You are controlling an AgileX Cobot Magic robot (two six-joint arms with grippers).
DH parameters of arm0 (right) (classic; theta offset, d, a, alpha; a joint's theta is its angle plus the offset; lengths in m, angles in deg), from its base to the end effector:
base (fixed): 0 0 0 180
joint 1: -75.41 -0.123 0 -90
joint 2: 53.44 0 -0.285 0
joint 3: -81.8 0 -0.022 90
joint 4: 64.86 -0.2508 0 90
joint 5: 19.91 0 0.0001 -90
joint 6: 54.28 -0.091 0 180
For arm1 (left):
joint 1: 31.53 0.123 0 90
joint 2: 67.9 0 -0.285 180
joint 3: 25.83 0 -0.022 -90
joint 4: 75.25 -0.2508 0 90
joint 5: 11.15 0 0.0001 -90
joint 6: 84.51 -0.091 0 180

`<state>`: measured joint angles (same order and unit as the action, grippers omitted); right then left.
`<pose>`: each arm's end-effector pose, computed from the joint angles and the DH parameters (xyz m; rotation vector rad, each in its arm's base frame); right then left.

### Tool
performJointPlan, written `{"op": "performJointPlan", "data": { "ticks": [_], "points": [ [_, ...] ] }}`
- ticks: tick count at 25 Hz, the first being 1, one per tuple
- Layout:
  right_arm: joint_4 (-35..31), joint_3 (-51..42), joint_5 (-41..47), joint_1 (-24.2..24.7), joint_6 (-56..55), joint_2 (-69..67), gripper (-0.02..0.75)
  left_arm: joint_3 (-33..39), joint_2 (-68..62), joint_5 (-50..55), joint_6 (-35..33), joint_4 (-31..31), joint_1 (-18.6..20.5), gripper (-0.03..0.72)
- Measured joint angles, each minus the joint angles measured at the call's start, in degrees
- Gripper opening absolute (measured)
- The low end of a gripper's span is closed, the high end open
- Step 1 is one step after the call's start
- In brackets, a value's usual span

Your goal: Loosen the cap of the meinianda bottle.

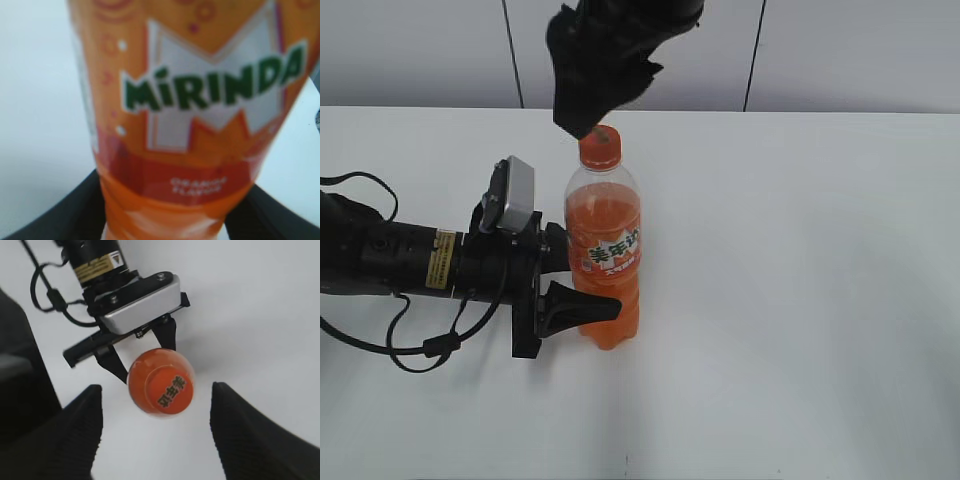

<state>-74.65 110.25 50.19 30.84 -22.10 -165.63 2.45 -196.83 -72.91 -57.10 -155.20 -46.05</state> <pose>0.2708 0.2872 0.3556 -1.6487 2.1273 0.3011 0.2959 -0.1581 0.0876 1.3585 1.5939 -0.9707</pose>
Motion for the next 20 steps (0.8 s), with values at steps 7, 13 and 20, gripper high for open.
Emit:
{"op": "performJointPlan", "data": {
  "ticks": [7, 13, 20],
  "points": [
    [3.65, 0.0, 0.0, 0.0, -39.92, 0.0, 0.506, 0.0, 0.0, 0.0, 0.0, 0.0, 0.0, 0.415],
    [5.77, 0.0, 0.0, 0.0, -46.33, -0.16, 0.506, 0.0, 0.0, 0.0, 0.0, 0.0, 0.0, 0.415],
    [4.11, 0.0, 0.0, 0.0, -46.57, -2.27, 0.506, -0.01, 0.0, 0.12, 0.0, 0.0, 0.0, 0.415]
  ]
}}
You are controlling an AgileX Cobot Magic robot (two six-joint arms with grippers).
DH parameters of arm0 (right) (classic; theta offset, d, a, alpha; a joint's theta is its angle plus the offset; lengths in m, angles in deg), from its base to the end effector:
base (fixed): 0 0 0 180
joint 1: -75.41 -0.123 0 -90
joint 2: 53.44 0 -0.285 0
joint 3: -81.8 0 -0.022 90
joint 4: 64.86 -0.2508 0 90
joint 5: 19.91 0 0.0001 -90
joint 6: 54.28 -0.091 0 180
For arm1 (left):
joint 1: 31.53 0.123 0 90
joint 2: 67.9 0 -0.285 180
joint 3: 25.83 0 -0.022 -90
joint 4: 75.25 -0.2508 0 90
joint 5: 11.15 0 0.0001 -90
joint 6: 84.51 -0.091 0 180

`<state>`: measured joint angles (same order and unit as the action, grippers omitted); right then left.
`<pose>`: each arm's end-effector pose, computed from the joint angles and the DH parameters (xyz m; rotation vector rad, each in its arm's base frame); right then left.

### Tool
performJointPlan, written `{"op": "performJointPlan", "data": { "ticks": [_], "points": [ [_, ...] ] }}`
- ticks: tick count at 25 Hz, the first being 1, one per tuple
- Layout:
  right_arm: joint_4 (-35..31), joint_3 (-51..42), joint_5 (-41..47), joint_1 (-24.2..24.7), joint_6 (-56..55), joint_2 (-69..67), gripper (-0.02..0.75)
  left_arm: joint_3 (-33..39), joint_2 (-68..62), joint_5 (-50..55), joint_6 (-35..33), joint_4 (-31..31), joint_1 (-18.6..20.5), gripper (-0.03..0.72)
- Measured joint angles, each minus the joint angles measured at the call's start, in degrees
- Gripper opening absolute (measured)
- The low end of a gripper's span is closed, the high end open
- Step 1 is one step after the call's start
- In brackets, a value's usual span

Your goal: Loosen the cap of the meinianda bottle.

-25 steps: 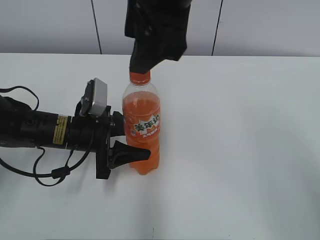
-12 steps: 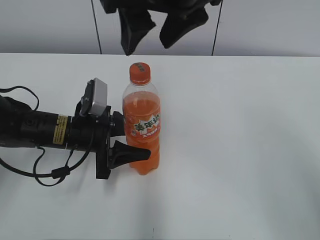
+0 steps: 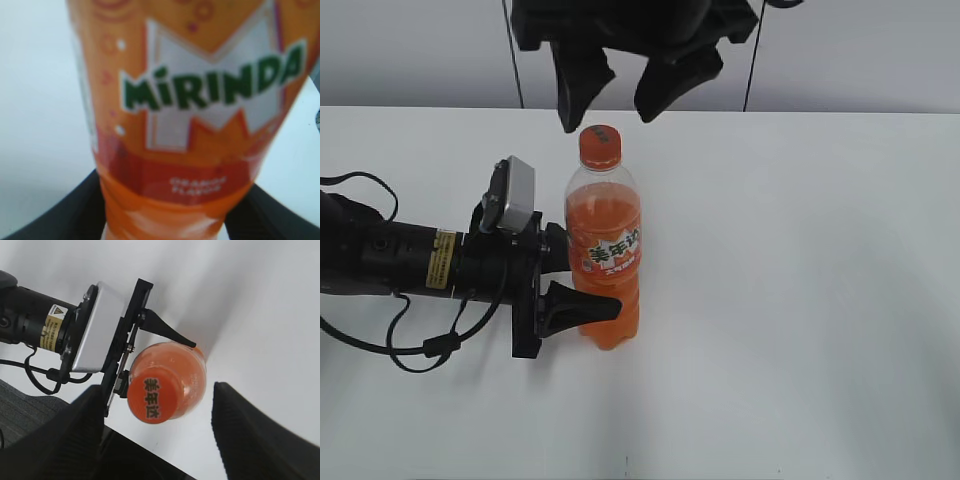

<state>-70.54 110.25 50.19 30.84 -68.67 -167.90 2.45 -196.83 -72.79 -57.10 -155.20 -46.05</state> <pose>0.2814 0.2891 0.3390 -0.7095 2.7069 0.4137 0.2960 -0.1581 0.0875 1.3591 1.5955 -0.9688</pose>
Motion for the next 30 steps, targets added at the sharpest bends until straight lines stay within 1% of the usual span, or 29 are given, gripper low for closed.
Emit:
{"op": "performJointPlan", "data": {
  "ticks": [13, 17, 23, 27, 30],
  "points": [
    [-0.41, 0.0, 0.0, 0.0, 0.34, -1.94, 0.5, 0.0, 0.0, 0.05, 0.0, 0.0, 0.0, 0.415],
    [-0.36, 0.0, 0.0, 0.0, 0.44, -2.65, 0.441, 0.0, 0.0, 0.05, 0.0, 0.0, 0.0, 0.414],
    [-0.36, 0.0, 0.0, 0.0, 1.12, -2.81, 0.386, 0.0, 0.0, 0.05, 0.0, 0.0, 0.0, 0.414],
    [-0.89, 0.0, -0.03, 0.0, 2.59, -2.81, 0.27, 0.0, 0.0, 0.09, 0.04, 0.06, 0.0, 0.414],
    [-1.45, 0.0, -0.03, 0.0, 4.56, -2.81, 0.271, 0.0, 0.0, 0.09, 0.04, 0.01, 0.0, 0.414]
  ]
}}
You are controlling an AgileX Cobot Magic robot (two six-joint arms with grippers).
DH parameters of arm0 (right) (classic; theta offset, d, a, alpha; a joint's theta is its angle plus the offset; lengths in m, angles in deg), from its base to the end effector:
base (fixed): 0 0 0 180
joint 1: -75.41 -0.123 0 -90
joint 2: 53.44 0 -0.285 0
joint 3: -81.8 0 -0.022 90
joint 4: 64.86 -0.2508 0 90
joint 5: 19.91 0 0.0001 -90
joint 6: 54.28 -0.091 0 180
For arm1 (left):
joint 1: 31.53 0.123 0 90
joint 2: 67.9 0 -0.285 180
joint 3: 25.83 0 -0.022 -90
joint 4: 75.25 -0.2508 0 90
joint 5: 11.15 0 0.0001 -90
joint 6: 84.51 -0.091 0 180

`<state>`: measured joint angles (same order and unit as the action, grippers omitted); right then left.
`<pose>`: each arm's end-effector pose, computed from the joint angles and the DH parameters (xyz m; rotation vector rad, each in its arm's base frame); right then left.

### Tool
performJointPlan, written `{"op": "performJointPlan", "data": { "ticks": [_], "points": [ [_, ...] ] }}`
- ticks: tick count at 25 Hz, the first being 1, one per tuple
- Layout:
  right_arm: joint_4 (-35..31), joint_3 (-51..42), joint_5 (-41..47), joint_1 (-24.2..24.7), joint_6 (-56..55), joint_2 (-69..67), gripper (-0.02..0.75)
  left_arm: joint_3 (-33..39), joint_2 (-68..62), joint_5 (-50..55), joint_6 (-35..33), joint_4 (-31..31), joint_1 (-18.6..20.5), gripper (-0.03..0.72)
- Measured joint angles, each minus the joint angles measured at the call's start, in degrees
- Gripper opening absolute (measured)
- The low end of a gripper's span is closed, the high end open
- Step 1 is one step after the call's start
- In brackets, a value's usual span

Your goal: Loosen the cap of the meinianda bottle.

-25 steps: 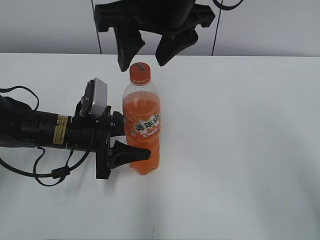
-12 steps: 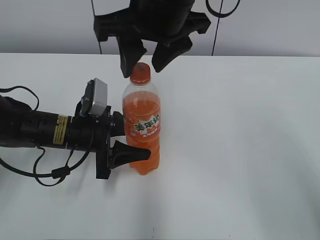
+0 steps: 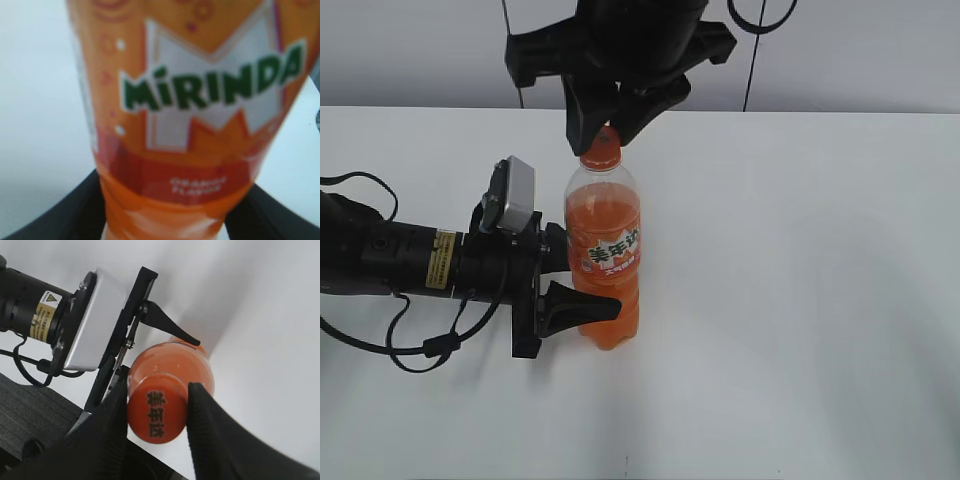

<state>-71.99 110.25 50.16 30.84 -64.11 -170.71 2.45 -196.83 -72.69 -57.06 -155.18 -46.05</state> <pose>0.2872 0.2978 0.3192 -0.8209 2.7225 0.4003 0.2961 -0.1580 0.0874 1.3588 1.5976 -0.9676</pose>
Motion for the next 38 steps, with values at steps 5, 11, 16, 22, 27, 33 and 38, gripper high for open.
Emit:
{"op": "performJointPlan", "data": {
  "ticks": [5, 11, 16, 22, 27, 33, 38],
  "points": [
    [-0.32, 0.0, 0.0, 0.0, 5.81, 0.0, 0.271, 0.0, 0.0, 0.0, 0.0, 0.0, 0.0, 0.414],
    [0.07, 0.06, 0.0, 0.0, 31.78, 0.0, 0.271, 0.0, 0.0, -0.05, 0.0, -0.07, 0.0, 0.414],
    [1.06, 0.17, 0.0, 0.0, 56.19, 0.16, 0.269, 0.0, 0.0, 0.07, 0.0, 0.2, -0.07, 0.414],
    [1.56, 0.17, 0.0, 0.0, 77.81, 0.28, 0.26, 0.0, 0.0, 0.18, 0.21, 0.33, -0.07, 0.414],
    [1.71, 0.17, -0.48, 0.0, 82.5, 0.28, 0.236, -0.05, 0.0, 0.28, 0.21, 0.53, -0.07, 0.412],
    [1.7, 0.17, -0.49, 0.0, 83.0, 0.28, 0.251, -0.05, 0.0, 0.35, 0.21, 0.58, -0.07, 0.412],
    [-1.79, 0.17, -0.49, 0.0, 82.32, 0.47, 0.34, -0.05, 0.0, 0.3, 0.02, 0.36, -0.07, 0.412]
  ]
}}
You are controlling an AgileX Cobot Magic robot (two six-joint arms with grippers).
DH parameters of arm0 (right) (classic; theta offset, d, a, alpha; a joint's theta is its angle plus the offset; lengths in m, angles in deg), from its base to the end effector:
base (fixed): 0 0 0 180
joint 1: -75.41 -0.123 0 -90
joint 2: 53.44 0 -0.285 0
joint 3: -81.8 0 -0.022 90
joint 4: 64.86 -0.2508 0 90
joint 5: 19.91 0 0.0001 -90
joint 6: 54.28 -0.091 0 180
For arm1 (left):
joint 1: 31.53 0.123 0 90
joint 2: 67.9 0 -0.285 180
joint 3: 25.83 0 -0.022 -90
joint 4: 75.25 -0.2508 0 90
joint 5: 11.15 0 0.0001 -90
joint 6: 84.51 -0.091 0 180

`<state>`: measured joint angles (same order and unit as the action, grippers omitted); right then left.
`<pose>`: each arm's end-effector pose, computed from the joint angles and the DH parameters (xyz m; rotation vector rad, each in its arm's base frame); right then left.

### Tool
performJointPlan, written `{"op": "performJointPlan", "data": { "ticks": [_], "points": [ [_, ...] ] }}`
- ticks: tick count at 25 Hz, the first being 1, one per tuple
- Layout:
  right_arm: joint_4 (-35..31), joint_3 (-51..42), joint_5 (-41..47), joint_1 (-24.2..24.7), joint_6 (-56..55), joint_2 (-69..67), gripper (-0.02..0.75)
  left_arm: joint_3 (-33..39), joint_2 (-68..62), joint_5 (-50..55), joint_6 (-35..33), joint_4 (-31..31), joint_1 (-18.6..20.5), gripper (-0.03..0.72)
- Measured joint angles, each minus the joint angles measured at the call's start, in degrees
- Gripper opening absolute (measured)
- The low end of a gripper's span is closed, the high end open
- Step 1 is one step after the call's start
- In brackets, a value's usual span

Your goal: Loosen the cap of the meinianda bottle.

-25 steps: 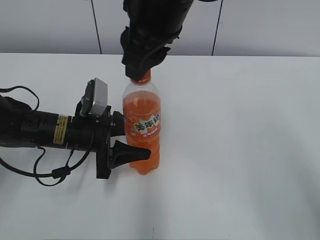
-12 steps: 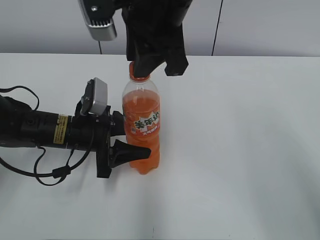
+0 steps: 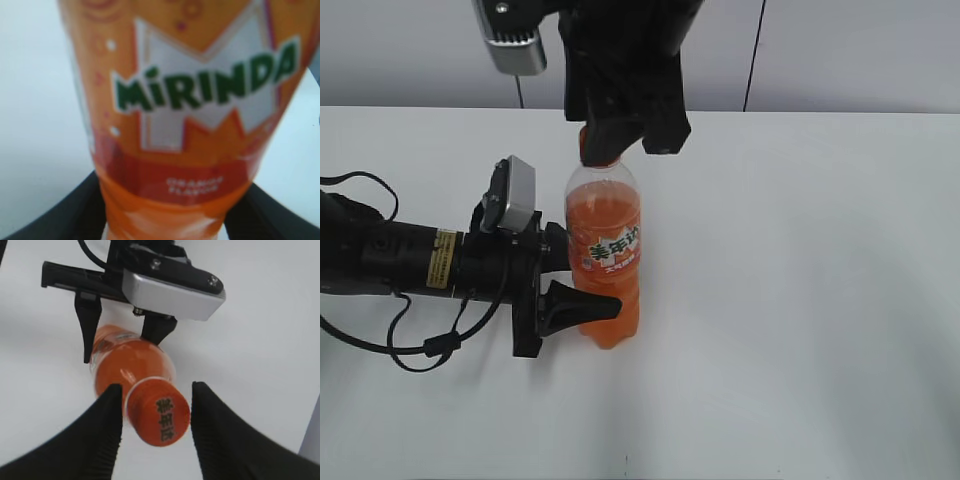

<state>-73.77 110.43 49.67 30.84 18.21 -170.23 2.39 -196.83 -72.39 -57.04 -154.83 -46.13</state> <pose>0.2848 0.2991 0.3242 -2.3075 1.4533 0.0780 0.2967 -0.1583 0.0873 1.3545 1.6022 -0.9620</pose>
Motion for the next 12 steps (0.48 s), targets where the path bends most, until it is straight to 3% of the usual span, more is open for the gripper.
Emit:
{"op": "performJointPlan", "data": {
  "ticks": [6, 12],
  "points": [
    [-4.64, -0.06, 0.06, 0.0, -6.48, 2.97, 0.417, 0.0, 0.0, 0.0, -0.05, 0.0, 0.0, 0.412],
    [-4.89, 0.2, 0.13, 0.0, -36.31, 4.05, 0.421, 0.0, 0.0, 0.0, -0.05, 0.0, 0.0, 0.412]
  ]
}}
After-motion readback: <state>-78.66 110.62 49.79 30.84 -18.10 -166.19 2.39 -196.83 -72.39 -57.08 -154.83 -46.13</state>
